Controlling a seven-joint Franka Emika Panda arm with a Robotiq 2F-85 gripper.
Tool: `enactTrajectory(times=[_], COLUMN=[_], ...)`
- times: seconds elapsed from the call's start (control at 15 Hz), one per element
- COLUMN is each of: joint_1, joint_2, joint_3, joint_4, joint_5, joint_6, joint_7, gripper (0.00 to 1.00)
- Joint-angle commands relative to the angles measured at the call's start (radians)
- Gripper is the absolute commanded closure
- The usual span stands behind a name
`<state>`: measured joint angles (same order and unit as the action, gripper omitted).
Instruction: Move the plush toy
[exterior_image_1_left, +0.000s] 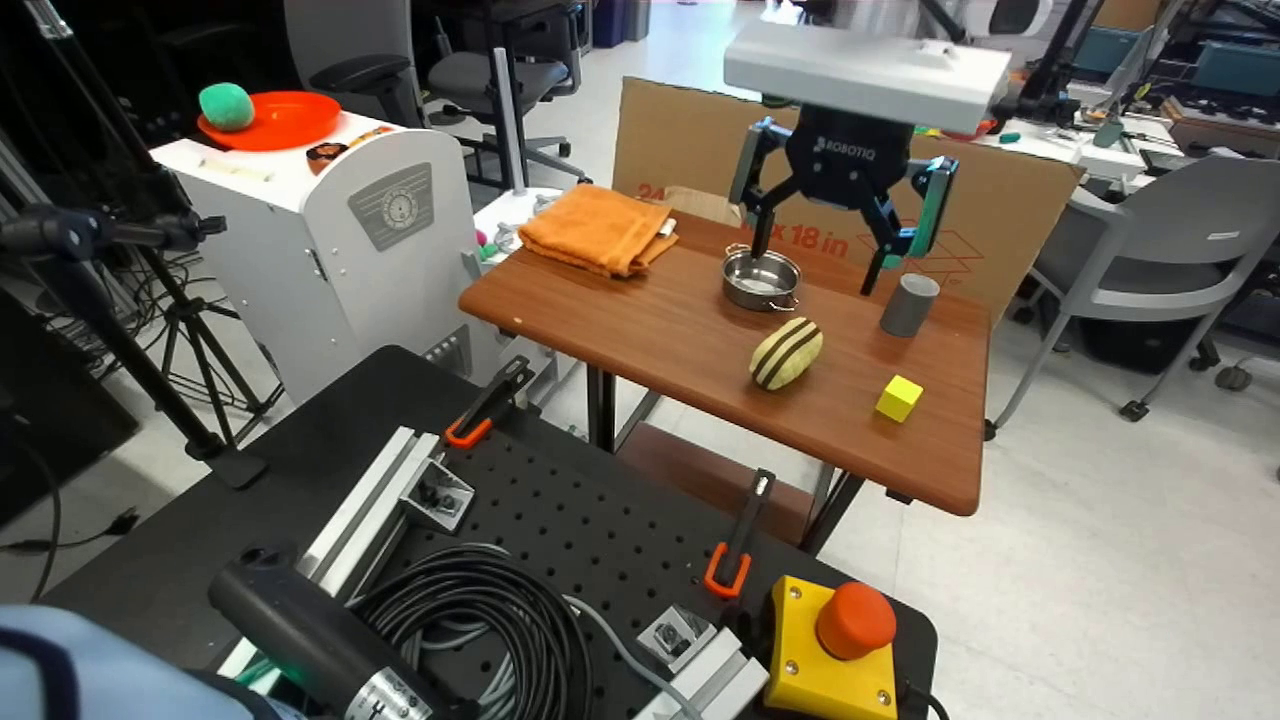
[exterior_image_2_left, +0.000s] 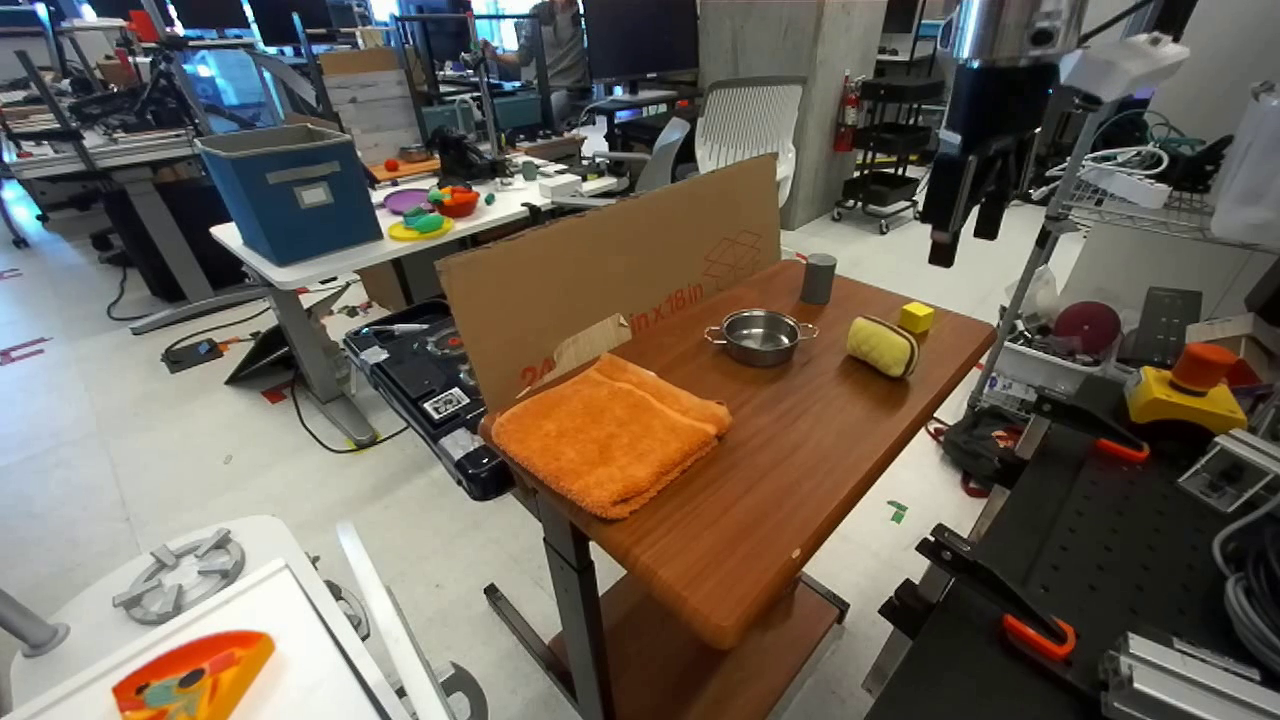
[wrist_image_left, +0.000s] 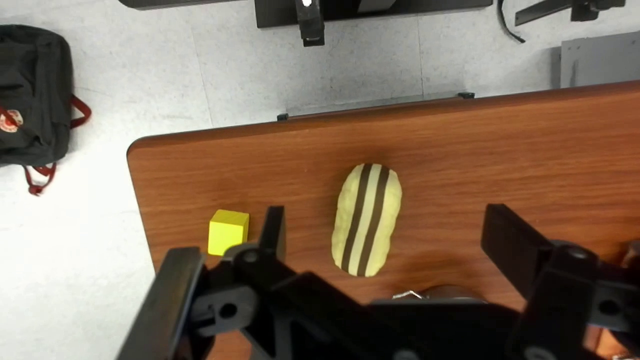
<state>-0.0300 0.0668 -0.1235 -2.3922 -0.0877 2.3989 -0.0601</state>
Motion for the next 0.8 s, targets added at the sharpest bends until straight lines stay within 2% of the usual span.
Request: enactTrajectory(times=[0.0, 0.33, 0.73], joint_1=[-0.020, -0.011, 0.002], joint_2=[0.113, 0.236, 0.373], joint_3=[0.012, 0.013, 0.003], joint_4=[0.052, 0.122, 0.221], joint_5=[-0.019, -0.016, -0.021], joint_6=[0.046, 0.091, 0.089], joint_7=[0.032, 0.067, 0.136], gripper=[0.00, 0.00, 0.00])
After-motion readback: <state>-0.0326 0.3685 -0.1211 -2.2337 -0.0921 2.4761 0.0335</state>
